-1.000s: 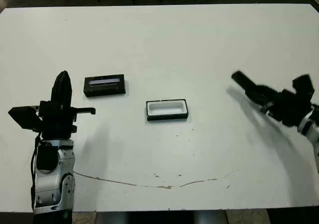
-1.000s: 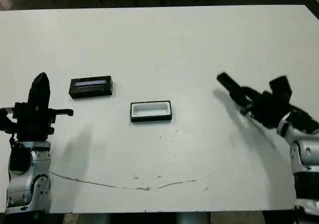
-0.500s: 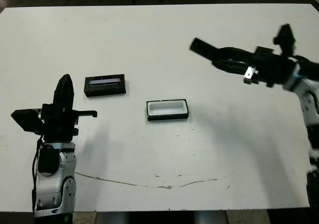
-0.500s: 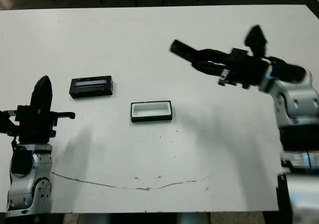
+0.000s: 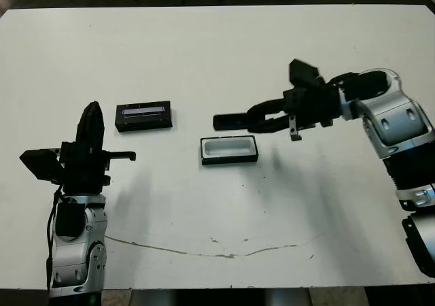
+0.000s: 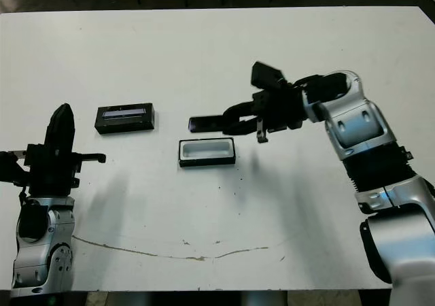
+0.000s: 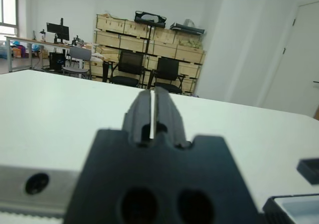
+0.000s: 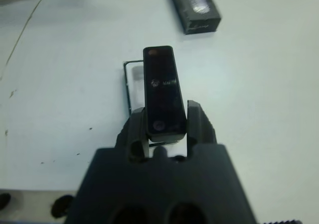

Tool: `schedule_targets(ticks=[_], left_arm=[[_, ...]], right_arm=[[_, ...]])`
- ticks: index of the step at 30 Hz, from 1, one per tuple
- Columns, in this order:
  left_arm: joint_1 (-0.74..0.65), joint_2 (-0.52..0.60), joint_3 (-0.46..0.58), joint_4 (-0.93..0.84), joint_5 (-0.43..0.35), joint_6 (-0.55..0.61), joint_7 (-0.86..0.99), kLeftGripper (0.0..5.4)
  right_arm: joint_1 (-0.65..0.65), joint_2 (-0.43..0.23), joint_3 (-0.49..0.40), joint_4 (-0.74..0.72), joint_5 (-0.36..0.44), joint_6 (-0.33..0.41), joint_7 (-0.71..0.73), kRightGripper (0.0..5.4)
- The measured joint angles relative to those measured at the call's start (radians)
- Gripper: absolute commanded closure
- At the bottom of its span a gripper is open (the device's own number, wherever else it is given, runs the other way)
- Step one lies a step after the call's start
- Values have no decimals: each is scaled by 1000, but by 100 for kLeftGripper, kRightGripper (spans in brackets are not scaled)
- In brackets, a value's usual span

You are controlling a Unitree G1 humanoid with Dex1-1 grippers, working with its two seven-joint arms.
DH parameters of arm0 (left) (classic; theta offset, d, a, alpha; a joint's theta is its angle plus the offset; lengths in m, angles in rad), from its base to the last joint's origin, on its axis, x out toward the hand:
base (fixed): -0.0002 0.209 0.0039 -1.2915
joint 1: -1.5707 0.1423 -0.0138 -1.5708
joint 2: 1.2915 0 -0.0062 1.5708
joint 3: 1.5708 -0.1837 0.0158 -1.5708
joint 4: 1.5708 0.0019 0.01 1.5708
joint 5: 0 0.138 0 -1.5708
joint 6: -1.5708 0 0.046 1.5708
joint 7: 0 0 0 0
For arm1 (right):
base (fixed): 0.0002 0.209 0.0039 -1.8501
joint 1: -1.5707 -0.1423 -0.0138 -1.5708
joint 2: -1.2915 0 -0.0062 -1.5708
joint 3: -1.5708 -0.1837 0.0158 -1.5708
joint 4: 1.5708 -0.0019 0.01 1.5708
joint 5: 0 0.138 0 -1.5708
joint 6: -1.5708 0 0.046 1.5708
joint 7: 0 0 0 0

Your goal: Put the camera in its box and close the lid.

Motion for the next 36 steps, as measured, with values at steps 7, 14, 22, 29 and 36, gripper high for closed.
schedule_targets(ticks=[7,14,22,29,36], left_arm=[[0,-1,-2,-10,2,11,8,540],[0,-2,-6,-13,3,14,9,540],[1,-2,-11,-13,6,14,13,540],[1,-2,-11,-13,3,13,13,540],[2,-2,-11,-13,7,12,13,540]], right_arm=[[0,6,31,0,-19,6,22,485],[0,12,52,0,-43,5,22,485],[0,28,60,31,-76,-39,22,485],[0,38,62,36,-100,-47,22,485],[-1,55,67,46,-117,-47,23,485]])
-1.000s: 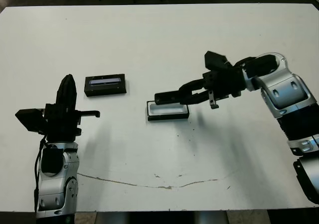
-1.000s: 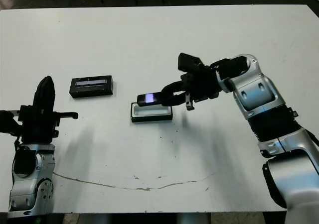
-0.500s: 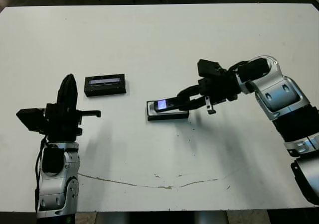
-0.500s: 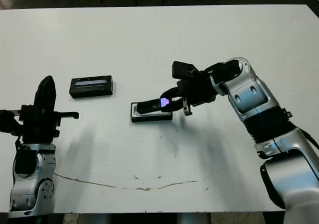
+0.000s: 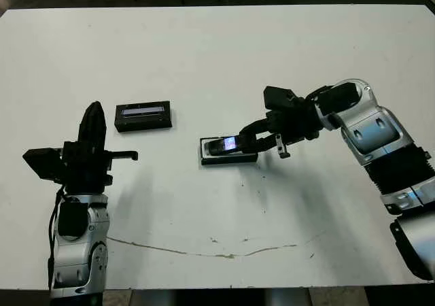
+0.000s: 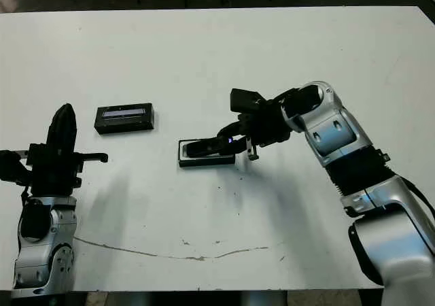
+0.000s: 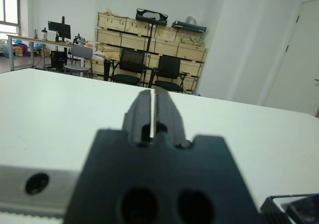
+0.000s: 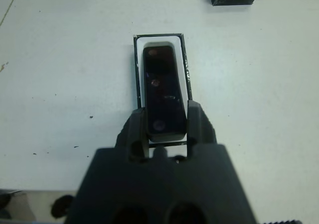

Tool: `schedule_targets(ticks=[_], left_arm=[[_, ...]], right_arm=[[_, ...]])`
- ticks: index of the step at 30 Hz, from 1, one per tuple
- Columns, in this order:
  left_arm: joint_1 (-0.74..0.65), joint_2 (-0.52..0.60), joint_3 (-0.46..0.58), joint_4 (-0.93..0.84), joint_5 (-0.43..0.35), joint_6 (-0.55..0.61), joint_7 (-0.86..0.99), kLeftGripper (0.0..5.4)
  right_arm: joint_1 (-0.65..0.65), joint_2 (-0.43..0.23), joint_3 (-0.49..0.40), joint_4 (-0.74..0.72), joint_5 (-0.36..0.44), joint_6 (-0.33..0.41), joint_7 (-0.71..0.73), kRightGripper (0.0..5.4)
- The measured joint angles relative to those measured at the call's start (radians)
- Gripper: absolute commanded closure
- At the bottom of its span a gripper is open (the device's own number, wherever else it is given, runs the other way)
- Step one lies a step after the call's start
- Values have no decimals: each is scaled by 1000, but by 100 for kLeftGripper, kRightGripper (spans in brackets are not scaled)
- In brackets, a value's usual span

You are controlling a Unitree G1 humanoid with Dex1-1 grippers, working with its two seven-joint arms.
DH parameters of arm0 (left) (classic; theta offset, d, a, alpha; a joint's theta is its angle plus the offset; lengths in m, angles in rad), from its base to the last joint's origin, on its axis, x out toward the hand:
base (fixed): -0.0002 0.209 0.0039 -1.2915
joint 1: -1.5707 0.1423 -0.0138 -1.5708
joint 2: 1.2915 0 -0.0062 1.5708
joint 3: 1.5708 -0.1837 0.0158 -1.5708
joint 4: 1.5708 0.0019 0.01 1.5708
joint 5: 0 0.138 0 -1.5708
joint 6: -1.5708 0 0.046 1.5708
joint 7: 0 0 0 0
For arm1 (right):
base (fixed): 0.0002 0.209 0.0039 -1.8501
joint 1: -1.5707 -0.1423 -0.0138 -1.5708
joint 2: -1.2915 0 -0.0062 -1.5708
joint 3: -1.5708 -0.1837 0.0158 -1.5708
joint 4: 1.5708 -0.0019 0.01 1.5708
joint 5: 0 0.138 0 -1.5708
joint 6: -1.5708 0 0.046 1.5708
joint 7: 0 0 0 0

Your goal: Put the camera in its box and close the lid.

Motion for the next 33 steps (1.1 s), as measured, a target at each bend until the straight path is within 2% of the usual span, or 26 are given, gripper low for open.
schedule_targets(ticks=[7,16,29,33], left_arm=[[3,0,0,0,0,-1,-1,540],[11,-4,-2,2,8,-17,-4,540],[19,-8,0,15,0,-27,-7,540],[19,-8,1,21,-2,-28,-7,540]], right_arm=[[-6,15,15,-6,-37,1,-4,485],[-24,36,38,-38,-67,41,-9,485],[-24,38,39,-43,-70,57,-10,485],[-24,39,39,-41,-70,86,-8,414]])
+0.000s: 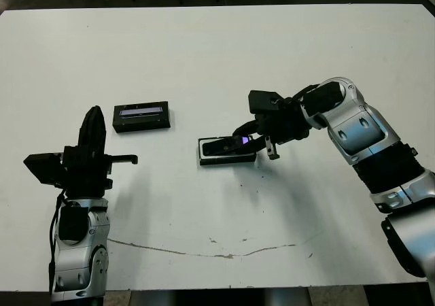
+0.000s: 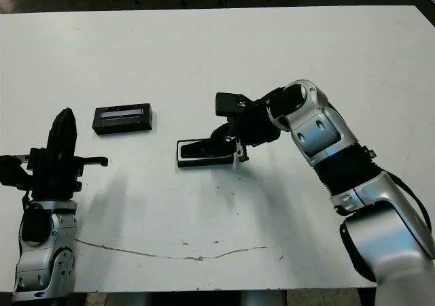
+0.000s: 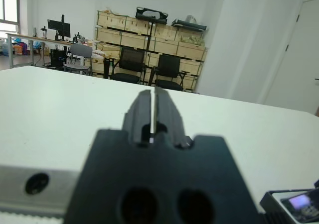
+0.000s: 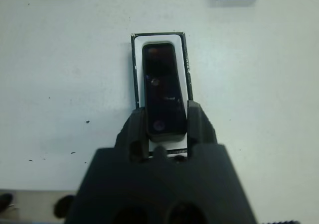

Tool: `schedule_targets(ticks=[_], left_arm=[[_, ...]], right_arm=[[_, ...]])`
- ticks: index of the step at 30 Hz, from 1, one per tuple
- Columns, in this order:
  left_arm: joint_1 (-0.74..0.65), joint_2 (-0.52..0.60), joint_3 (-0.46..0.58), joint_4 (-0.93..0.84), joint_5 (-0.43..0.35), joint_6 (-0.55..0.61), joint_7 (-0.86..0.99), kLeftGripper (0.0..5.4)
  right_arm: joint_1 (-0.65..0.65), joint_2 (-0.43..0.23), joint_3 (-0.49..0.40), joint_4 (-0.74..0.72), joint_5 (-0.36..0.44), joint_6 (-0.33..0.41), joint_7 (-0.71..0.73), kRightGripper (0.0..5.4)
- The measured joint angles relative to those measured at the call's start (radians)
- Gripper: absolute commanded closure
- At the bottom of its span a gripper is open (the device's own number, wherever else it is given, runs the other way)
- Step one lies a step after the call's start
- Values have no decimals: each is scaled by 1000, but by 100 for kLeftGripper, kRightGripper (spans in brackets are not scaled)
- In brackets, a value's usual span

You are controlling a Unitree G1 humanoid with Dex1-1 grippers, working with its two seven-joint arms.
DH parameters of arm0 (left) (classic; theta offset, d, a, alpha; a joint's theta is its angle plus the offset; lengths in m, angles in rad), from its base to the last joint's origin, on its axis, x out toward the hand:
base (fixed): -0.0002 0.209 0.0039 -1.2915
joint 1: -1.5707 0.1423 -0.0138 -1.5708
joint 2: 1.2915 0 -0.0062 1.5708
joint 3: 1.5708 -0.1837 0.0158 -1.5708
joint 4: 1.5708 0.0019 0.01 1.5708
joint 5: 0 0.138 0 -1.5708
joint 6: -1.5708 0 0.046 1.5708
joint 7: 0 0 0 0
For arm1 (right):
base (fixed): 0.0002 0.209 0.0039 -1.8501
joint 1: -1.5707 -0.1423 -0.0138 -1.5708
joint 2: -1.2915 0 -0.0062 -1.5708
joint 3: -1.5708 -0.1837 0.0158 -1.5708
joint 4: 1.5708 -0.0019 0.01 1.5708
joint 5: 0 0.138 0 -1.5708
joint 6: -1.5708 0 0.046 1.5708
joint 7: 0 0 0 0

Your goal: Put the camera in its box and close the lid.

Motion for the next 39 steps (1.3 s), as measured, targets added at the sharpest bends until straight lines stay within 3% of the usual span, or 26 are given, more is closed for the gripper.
schedule_targets(ticks=[9,20,24,27,30,34,39], left_arm=[[4,-1,0,0,2,0,2,540],[4,-1,0,5,8,-14,3,540],[4,-2,0,6,24,-18,7,540],[4,-4,0,6,21,-18,7,540],[5,-6,0,6,21,-18,7,540],[5,-6,3,3,24,-15,7,540],[-21,57,31,-16,36,3,-14,540]], right_arm=[[-4,-4,-28,41,14,-165,6,253],[-24,-55,-113,-3,32,-176,13,61],[-22,-59,-200,-43,95,-149,-33,1],[26,-44,-329,-127,184,-41,-160,1],[160,12,-456,-285,227,24,-392,33],[361,75,-531,-441,235,12,-607,104],[561,81,-568,-504,257,-48,-668,195]])
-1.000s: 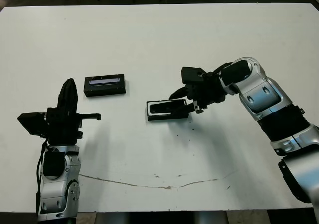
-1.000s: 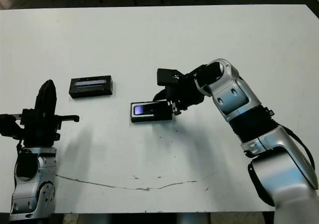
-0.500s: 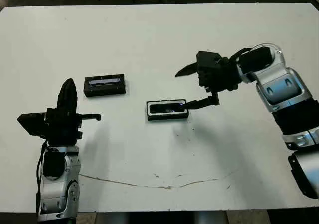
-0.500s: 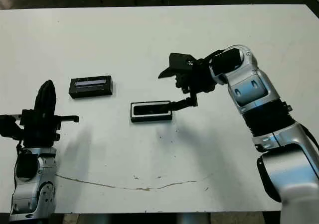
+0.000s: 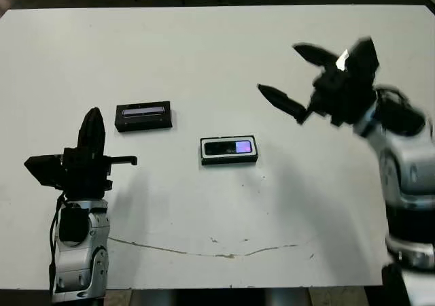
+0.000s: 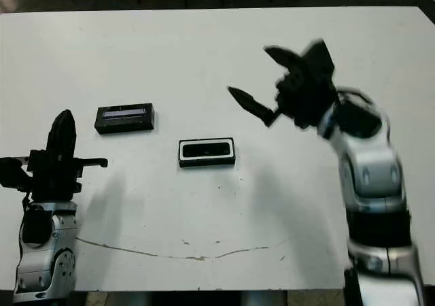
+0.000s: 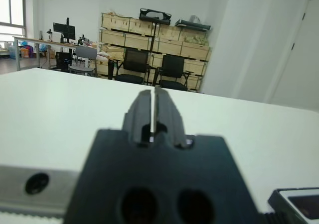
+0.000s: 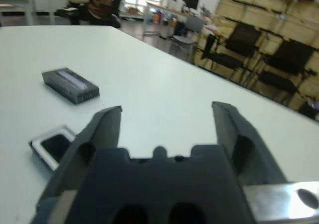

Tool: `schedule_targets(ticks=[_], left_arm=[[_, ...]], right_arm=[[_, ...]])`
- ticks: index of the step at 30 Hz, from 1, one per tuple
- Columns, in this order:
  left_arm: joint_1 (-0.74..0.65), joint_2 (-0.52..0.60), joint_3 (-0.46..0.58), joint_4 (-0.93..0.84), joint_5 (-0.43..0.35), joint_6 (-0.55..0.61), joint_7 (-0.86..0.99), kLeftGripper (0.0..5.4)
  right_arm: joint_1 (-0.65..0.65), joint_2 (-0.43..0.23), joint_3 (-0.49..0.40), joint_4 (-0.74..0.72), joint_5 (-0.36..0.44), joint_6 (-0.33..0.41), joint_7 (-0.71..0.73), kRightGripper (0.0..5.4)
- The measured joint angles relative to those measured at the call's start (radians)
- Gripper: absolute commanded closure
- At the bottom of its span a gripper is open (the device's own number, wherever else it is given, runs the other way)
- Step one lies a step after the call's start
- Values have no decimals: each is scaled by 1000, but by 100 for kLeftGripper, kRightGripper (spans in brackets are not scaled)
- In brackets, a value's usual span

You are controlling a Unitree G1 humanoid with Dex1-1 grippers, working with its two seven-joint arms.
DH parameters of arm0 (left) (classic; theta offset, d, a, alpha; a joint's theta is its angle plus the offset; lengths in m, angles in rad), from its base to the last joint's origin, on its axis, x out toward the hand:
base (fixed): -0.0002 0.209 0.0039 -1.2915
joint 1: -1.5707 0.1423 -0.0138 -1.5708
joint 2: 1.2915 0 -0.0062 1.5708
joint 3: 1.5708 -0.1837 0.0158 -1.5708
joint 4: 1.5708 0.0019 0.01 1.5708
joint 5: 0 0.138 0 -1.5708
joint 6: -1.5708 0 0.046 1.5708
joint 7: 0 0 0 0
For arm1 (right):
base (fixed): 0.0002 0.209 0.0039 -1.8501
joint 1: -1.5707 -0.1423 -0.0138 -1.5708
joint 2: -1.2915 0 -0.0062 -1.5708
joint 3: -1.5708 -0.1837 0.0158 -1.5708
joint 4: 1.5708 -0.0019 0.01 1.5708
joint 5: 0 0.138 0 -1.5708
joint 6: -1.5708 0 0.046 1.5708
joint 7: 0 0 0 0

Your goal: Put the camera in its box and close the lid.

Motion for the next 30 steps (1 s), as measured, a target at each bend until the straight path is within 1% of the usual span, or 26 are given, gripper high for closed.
schedule_targets(ticks=[2,4,7,9,11,13,15,16,19,23,27,28,30], left_arm=[[-31,60,18,-2,4,3,-33,540],[-70,128,36,-12,5,33,-60,540],[-148,250,55,-23,16,106,-114,540],[-227,351,57,-3,29,142,-181,540],[-341,444,51,59,7,200,-286,540],[-478,527,19,161,-23,274,-423,540],[-643,593,-51,302,-22,367,-575,540],[-723,613,-90,377,-5,395,-634,540],[-930,624,-205,605,78,423,-768,540],[-1140,591,-336,911,193,445,-887,540],[-1276,510,-438,1215,321,457,-924,540],[-1294,487,-458,1278,354,461,-920,540],[-1303,451,-486,1347,406,440,-894,540]], right_arm=[[60,0,-11,-16,23,-31,0,229],[107,0,-23,-29,41,-49,-4,265],[154,-4,-30,-62,57,-52,-23,322],[173,-12,-32,-86,64,-52,-32,359],[185,-18,-31,-93,80,-53,-32,396],[188,-22,-27,-93,91,-58,-27,429],[188,-24,-18,-94,94,-61,-27,468],[188,-25,-12,-95,95,-61,-27,485],[185,-27,6,-98,95,-61,-28,539],[184,-29,13,-101,95,-64,-27,539],[190,-46,13,-106,94,-93,-13,539],[196,-56,12,-116,94,-100,-9,539],[212,-73,8,-145,99,-99,-7,539]])
